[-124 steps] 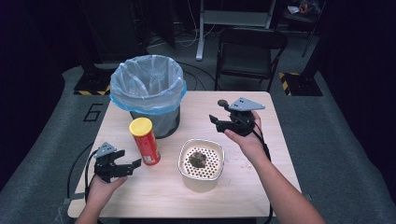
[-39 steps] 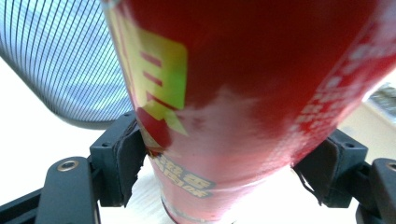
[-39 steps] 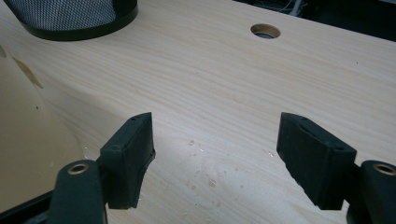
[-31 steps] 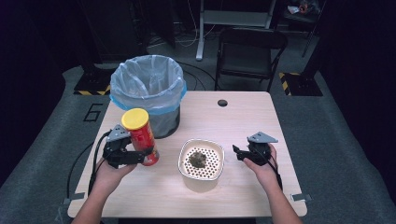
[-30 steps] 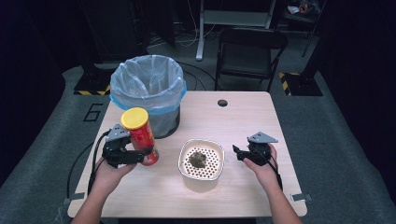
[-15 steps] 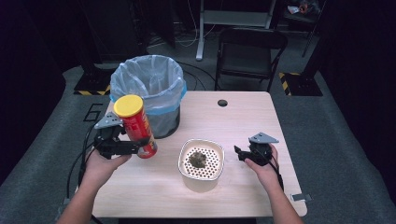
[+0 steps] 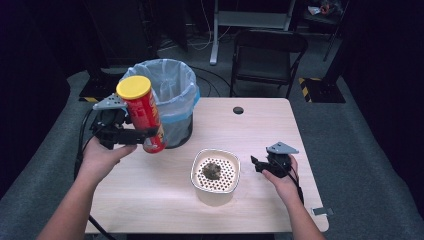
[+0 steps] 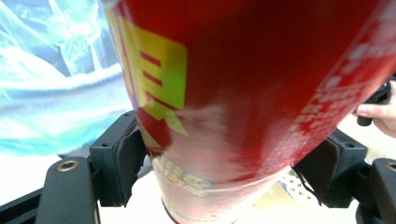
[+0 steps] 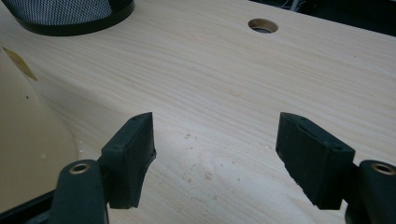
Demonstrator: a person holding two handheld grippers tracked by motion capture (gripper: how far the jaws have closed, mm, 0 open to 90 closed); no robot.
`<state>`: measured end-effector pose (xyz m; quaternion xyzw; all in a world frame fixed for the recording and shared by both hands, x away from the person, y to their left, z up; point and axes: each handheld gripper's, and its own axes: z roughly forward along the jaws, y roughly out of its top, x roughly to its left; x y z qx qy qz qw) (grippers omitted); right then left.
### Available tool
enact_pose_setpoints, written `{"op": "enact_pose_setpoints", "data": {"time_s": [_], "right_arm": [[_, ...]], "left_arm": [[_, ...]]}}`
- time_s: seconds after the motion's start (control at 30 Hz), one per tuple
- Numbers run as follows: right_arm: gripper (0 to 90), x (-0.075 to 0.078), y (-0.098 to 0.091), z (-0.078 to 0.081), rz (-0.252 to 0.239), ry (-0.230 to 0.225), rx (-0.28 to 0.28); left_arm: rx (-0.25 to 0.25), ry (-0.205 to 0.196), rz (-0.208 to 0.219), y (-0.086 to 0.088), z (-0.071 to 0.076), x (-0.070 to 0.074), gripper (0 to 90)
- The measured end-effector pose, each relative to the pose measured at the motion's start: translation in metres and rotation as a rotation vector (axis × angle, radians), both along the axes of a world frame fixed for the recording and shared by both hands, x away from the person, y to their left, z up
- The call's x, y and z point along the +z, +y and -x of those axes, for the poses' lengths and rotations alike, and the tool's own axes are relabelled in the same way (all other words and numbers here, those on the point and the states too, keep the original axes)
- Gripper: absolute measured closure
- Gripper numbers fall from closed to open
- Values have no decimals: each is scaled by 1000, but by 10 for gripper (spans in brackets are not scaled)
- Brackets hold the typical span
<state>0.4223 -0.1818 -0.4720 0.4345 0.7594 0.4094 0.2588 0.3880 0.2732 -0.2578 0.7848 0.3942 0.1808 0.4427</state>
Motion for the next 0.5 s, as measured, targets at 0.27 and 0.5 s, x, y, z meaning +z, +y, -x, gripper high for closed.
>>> {"op": "enact_pose_setpoints", "data": {"time_s": [0.27,0.5], "right_arm": [[277,0,0,0,-7,1,0],[277,1,0,0,-3,-3,3]], "left_arm": [[-9,5,-3,-8,-11,25,233],[-18,-4,-5,-16,-18,43,232]]}}
